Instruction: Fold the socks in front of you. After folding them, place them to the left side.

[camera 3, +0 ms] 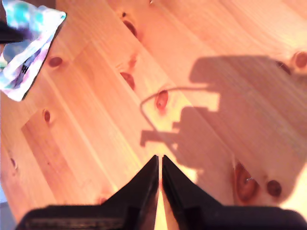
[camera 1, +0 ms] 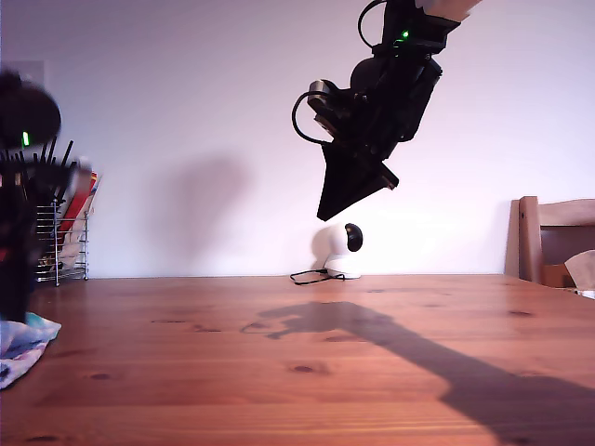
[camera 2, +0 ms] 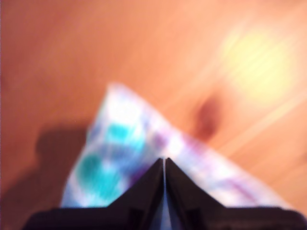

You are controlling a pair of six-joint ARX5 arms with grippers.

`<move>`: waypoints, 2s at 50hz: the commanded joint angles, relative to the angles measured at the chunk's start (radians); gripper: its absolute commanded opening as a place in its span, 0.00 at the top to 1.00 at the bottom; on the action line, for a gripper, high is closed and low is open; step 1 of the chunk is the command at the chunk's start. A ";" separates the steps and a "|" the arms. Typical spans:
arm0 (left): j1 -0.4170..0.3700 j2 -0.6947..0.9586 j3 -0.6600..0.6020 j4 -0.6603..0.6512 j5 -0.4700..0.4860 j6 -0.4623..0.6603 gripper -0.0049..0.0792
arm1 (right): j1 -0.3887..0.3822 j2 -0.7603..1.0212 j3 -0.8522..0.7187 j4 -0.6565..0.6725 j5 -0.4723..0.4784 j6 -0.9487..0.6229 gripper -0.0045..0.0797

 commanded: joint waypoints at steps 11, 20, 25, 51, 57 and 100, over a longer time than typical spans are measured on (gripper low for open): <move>-0.016 -0.030 -0.014 0.162 0.260 -0.162 0.96 | 0.001 0.003 0.003 0.063 -0.048 -0.003 0.96; -0.054 -0.030 -0.014 0.304 0.338 -0.255 0.96 | 0.001 0.003 0.003 0.112 -0.049 -0.002 0.96; -0.073 -0.030 -0.014 0.366 0.369 -0.265 0.96 | 0.009 0.003 0.003 0.141 -0.048 -0.001 0.96; -0.109 -0.030 -0.015 0.581 0.473 -0.298 0.96 | 0.072 0.002 0.003 0.305 0.058 0.079 0.96; -0.109 -0.030 -0.015 0.577 0.523 -0.298 0.96 | 0.092 0.001 0.003 0.304 0.068 0.080 0.96; -0.174 -0.030 -0.015 0.718 0.559 -0.404 0.96 | 0.024 -0.154 -0.003 0.298 0.206 0.125 0.96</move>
